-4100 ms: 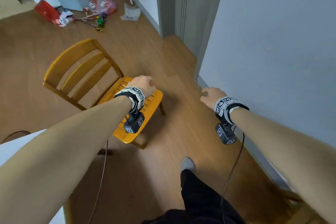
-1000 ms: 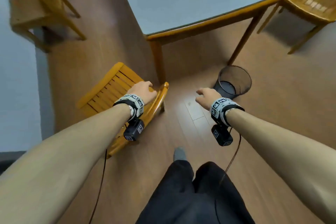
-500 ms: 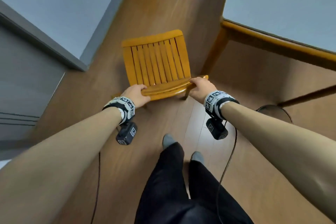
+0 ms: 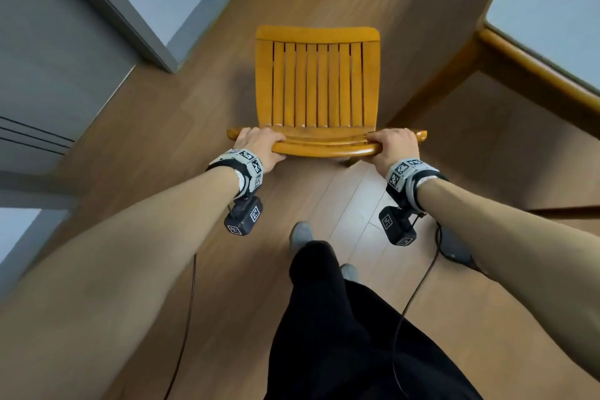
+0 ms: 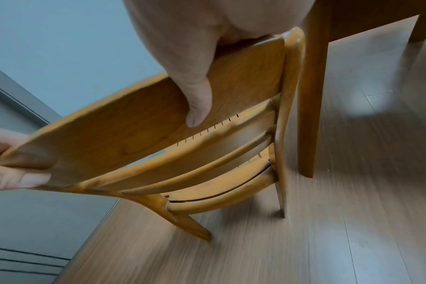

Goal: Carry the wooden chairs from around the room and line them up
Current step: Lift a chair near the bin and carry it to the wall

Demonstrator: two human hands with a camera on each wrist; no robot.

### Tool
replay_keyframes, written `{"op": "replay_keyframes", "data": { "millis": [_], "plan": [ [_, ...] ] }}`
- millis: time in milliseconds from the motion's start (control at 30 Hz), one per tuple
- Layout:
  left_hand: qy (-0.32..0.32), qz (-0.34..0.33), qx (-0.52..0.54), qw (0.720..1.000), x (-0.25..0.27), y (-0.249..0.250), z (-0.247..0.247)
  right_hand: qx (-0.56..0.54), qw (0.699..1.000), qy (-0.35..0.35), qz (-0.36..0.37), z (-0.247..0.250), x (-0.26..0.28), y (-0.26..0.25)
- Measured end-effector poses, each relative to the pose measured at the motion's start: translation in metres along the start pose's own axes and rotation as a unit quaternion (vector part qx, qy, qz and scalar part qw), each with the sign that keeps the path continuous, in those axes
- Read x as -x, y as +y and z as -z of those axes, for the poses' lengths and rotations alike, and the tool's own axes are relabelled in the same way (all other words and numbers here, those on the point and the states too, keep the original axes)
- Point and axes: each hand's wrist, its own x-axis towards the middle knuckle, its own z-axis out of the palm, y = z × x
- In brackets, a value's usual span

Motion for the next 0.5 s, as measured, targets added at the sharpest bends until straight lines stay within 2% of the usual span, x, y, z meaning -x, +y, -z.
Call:
{"op": "replay_keyframes", "data": {
  "millis": [167,333,500],
  "plan": [
    [-0.021,0.01,0.001,1.0,-0.013,0.0,0.022,-0.005,0.999,-0.041,-0.017,0.028,-0.018,-0.003],
    [-0.008,-0.004,0.018,1.0,-0.041,0.013,0.084,-0.008,0.999,-0.046,-0.01,0.081,-0.06,-0.004],
    [-0.008,0.0,0.031,0.999,-0.08,0.02,0.149,0.03,0.999,-0.016,0.011,0.126,-0.115,-0.007]
  ]
}}
